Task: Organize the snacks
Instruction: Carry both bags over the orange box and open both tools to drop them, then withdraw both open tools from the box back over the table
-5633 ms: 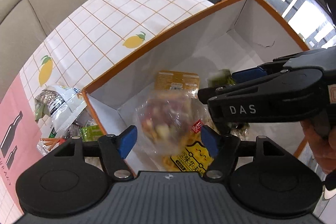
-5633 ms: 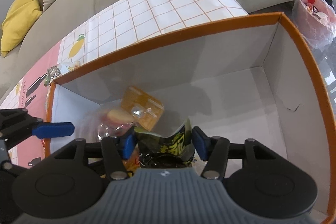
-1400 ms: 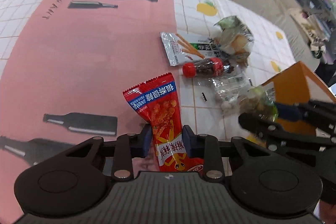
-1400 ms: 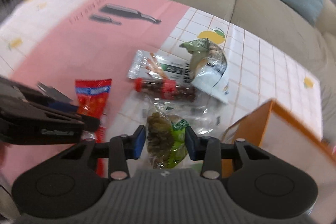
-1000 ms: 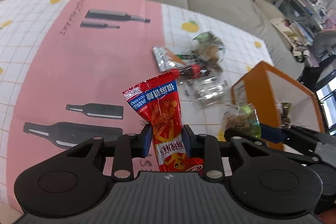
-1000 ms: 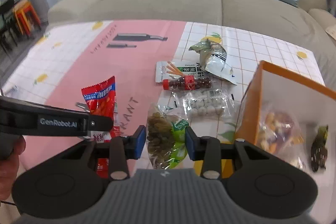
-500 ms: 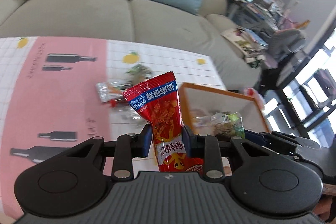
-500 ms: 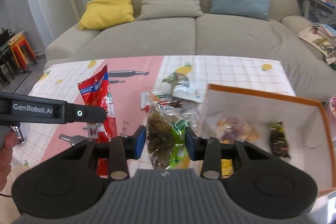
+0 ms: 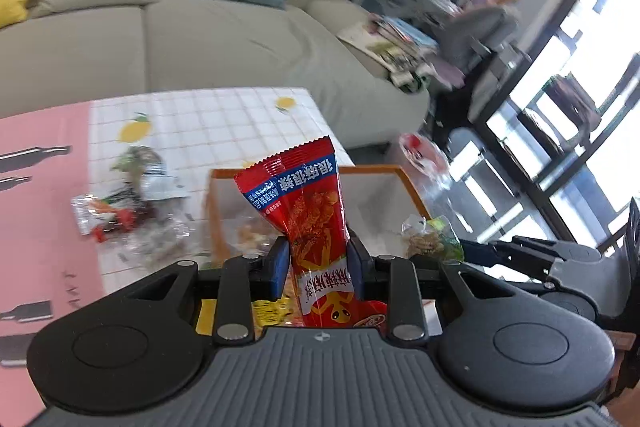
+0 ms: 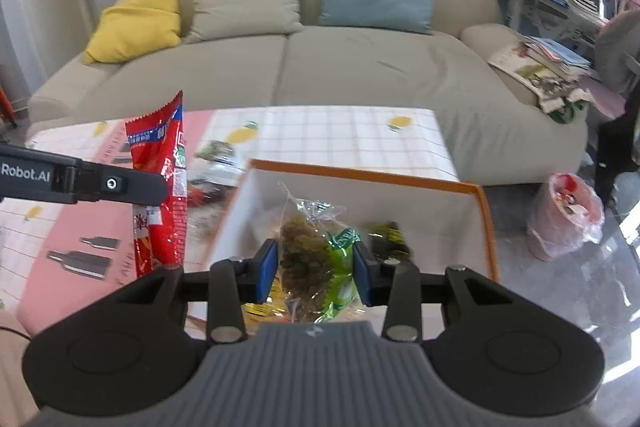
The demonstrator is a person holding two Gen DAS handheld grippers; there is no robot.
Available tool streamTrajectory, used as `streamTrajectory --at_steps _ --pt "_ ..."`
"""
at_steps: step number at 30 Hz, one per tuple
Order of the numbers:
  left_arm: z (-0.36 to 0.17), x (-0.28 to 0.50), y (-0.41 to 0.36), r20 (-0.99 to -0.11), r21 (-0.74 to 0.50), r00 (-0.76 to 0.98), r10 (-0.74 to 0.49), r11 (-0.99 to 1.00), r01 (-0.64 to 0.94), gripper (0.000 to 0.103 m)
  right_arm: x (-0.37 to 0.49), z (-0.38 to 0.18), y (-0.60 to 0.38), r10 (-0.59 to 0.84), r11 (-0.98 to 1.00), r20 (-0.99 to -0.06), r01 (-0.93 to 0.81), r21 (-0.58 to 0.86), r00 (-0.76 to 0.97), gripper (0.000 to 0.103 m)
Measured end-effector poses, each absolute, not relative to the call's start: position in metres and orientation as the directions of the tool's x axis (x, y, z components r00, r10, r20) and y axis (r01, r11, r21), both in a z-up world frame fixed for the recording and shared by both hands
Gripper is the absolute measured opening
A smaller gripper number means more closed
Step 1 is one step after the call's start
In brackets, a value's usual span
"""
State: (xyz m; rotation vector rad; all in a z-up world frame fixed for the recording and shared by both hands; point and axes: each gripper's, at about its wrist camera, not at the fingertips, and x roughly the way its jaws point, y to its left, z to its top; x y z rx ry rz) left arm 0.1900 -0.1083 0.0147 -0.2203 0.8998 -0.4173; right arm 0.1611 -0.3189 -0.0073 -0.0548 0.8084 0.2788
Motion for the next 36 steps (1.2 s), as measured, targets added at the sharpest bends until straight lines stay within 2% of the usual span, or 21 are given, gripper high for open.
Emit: streamTrajectory --at_steps 7,12,26,36 --pt "-0.010 0.224 -0.146 -0.749 -0.390 0.442 -0.494 0.867 0.309 0.034 0.194 -0.030 -0.362 0.191 0.976 -0.778 -0.196 0.089 0.598 0.038" --pt "-0.034 0.244 -0.178 -0.787 -0.374 0.377 -0.489 0.863 0.339 0.034 0.217 -0.056 -0.385 0.176 0.981 -0.824 -0.166 0.100 0.539 0.038" --pt "-0.112 0.274 -0.219 -0.867 -0.373 0.219 -0.447 0.875 0.310 0.034 0.259 -0.133 -0.388 0.142 0.954 -0.923 -0.297 0.032 0.359 0.038" --pt "-0.126 0.279 -0.228 -0.896 -0.341 0.171 -0.410 0.882 0.324 0.036 0.267 -0.158 -0.382 0.117 0.940 -0.955 -0.341 0.019 0.271 0.038"
